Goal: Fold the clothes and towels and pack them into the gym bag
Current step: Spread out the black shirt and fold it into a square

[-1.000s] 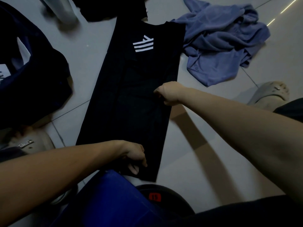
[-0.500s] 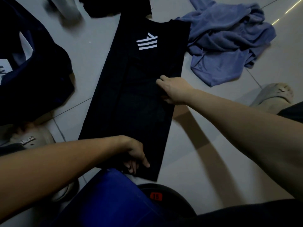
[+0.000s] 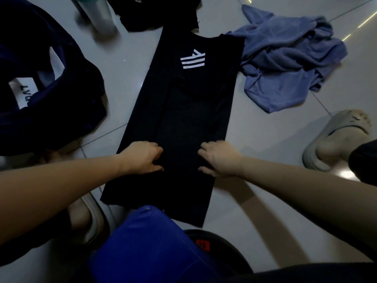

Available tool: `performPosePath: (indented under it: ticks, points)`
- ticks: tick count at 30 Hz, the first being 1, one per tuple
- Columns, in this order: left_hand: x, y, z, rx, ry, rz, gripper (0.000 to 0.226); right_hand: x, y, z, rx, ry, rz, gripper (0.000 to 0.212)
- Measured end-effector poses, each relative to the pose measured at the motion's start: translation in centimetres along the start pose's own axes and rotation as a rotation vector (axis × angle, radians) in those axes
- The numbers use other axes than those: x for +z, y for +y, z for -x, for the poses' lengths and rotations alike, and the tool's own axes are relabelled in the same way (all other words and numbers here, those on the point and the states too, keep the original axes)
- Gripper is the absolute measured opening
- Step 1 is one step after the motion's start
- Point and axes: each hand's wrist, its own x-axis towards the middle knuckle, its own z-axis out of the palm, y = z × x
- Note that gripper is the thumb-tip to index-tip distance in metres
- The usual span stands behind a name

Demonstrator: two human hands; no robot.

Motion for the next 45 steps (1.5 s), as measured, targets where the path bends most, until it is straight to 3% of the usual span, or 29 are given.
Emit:
performPosePath:
  ticks: [2,4,8,10,14,20,25,31,35,40,43,45]
  points:
    - [1.2,-0.2,0.3,0.023,-0.003,0.012,0.041,0.7,-1.7,0.3,-0.024,-0.235,0.004,0.057]
    - [1.5,-0.3,0.9,0.054,0.022,0.043,0.041,0.6,-2.4,0.2,-0.032,-0.312,0.05,0.062]
    - [0.5,-1.7,3.4,0.227,0.084,-0.069,0.04,0.5,-3.2,1.1,-0.187,-0.117,0.001,0.043]
    - [0.3,-3.0,5.1,0.297,-0.024,-0.184,0.05,1.5,-4.1,2.1,-0.311,-0.101,-0.026,0.038]
    - [1.1,-4.2,6.7,0.272,-0.291,-0.283,0.083,3.0,-5.3,3.3,-0.421,-0.08,0.033,0.048]
    - [2.3,-4.0,7.1,0.323,-0.234,-0.335,0.095,3.6,-5.7,3.5,-0.396,-0.013,0.114,0.052]
    - [2.3,-4.2,7.2,0.375,-0.204,-0.345,0.078,4.0,-5.6,4.1,-0.446,0.036,0.111,0.031]
    - [2.7,-2.8,6.8,0.375,-0.088,-0.372,0.026,4.3,-5.6,4.2,-0.524,0.051,0.127,0.029]
    - [1.6,-2.1,5.8,0.301,-0.156,-0.294,0.025,3.9,-5.7,4.0,-0.52,0.043,0.113,0.026]
    - [-0.4,-0.9,4.3,0.024,-0.256,0.174,0.017,2.2,-4.8,3.0,-0.427,-0.045,0.035,0.021]
    - [-2.0,-0.2,3.2,-0.079,-0.374,0.385,0.005,0.5,-3.7,3.3,-0.275,-0.106,-0.146,0.031]
    - [-2.8,-0.3,2.7,-0.119,-0.451,0.489,0.014,-0.9,-4.0,3.4,-0.137,-0.188,-0.379,0.027]
